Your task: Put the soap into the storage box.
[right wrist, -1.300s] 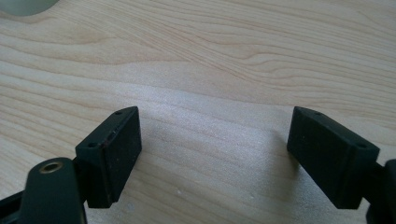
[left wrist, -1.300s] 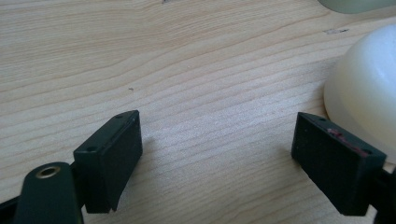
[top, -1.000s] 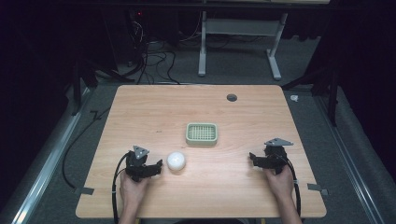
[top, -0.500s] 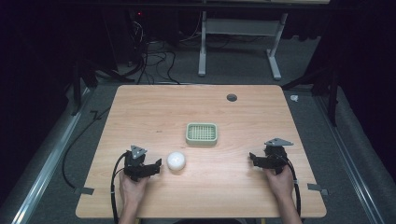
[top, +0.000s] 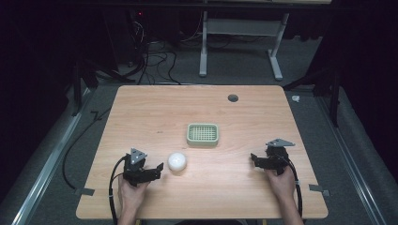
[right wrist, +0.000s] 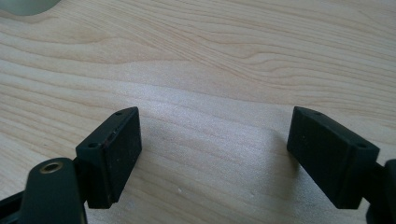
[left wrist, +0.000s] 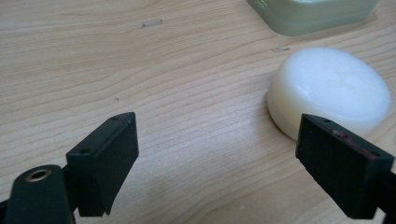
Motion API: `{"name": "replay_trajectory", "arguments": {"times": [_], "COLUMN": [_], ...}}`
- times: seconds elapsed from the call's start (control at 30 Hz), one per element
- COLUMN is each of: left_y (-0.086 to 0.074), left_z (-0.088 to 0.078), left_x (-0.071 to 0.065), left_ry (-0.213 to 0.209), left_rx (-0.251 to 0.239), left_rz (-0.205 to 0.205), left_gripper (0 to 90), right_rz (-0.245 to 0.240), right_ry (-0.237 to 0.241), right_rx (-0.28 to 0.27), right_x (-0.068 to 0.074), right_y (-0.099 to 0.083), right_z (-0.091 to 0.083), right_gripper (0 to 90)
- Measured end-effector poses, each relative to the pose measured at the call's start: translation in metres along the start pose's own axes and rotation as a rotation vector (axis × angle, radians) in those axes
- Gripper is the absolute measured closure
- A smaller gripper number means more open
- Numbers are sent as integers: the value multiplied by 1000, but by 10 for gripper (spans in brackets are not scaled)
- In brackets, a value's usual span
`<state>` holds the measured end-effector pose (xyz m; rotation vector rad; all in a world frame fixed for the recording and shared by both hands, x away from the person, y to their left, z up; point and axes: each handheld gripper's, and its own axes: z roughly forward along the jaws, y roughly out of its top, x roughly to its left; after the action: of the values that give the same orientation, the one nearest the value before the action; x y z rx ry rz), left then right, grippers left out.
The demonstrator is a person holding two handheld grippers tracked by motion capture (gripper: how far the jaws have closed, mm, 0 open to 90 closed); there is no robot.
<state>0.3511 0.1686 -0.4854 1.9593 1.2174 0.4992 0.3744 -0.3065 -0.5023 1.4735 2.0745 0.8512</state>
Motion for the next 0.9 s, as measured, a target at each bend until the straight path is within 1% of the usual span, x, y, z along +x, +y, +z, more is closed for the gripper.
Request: {"name": "replay_trajectory", "arguments": {"times": [0.13,0.17,0.2,0.23,0.3,0.33,0.4,0.47,0.5,0.57,0.7,0.83,0.9], "left_y": [1,3,3,5,8,8,11,12,14,14,16,16,17], "left_z": [-4,-5,-5,-7,-8,-8,-5,-4,-1,1,7,12,15], "left_x": [-5,-9,-9,-14,-19,-19,-24,-27,-31,-35,-42,-45,-46], "left_ry": [-15,-27,-27,-37,-45,-45,-60,-61,-68,-76,-79,-89,-95], "left_rx": [-4,-12,-12,-8,-14,-14,-15,-12,-6,-2,15,29,38], "left_rz": [13,25,25,41,51,51,63,69,80,91,118,122,114], "left_gripper": [134,133,133,132,131,130,128,128,128,128,127,125,122], "right_rz": [0,0,0,0,0,0,0,0,-1,-2,-2,0,-2], "right_ry": [0,0,0,0,0,0,0,0,1,2,2,2,2], "right_rx": [0,-2,-2,-2,-2,-2,-2,-2,-2,-2,-2,-2,-2], "right_x": [0,0,0,0,0,0,0,0,0,0,0,0,0], "right_y": [0,0,0,0,0,0,0,0,0,0,0,0,0], "right_z": [0,0,0,0,0,0,0,0,0,0,0,0,0], "right_gripper": [186,186,186,186,186,186,186,185,186,185,186,186,186]}}
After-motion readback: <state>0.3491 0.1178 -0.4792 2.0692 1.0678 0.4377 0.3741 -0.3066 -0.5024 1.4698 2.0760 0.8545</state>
